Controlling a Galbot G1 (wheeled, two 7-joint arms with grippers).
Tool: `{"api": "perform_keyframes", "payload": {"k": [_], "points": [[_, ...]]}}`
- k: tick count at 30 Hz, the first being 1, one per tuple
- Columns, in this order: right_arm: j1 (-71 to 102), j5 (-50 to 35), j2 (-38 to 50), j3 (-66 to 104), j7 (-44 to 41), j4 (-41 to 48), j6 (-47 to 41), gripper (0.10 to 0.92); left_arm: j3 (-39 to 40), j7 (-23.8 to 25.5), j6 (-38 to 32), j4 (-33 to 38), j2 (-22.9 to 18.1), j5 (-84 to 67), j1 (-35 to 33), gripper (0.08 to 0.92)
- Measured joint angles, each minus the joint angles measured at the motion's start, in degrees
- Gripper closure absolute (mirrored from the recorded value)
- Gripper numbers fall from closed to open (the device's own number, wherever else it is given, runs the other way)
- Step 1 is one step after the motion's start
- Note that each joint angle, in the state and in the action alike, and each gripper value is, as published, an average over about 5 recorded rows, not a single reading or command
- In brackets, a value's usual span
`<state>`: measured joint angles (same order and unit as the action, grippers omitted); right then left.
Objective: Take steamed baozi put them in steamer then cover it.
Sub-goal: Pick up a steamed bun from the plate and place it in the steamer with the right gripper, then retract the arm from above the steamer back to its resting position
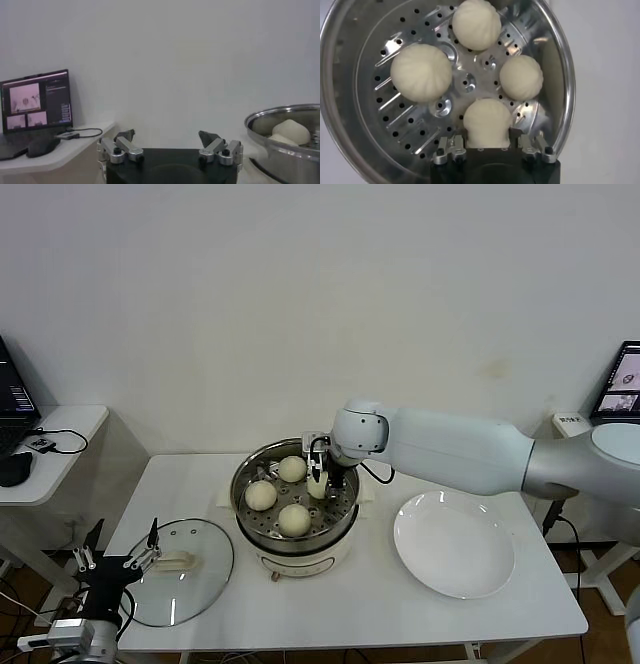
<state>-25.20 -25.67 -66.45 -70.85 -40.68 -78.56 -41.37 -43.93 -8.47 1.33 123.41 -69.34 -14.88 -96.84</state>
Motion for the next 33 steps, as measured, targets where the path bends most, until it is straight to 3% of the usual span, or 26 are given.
{"api": "perform_keyframes", "payload": {"k": [5, 13, 23, 33], "points": [[-1.3, -0.35, 1.34, 0.27, -0.42, -1.5, -0.1, 0.212, 0.03, 0.0, 0.1, 0.2, -0.1, 0.03, 0.05, 0.177], [-4.11, -3.8, 6.34, 2.81, 2.79, -7.02, -0.09, 0.202, 0.0, 0.04, 0.5, -0.01, 0.28, 0.02, 0.7, 0.177], [4.71, -12.39, 18.02, 13.15, 23.91, -17.86, 6.47, 0.202, 0.48, 0.03, 0.52, -0.79, 0.26, 0.3, 1.05, 0.177], [38.18, -7.05, 24.24, 43.89, 38.09, -22.52, 24.78, 0.203, 1.7, 0.04, 0.3, -1.99, -0.3, 1.41, 1.68, 0.177]]}}
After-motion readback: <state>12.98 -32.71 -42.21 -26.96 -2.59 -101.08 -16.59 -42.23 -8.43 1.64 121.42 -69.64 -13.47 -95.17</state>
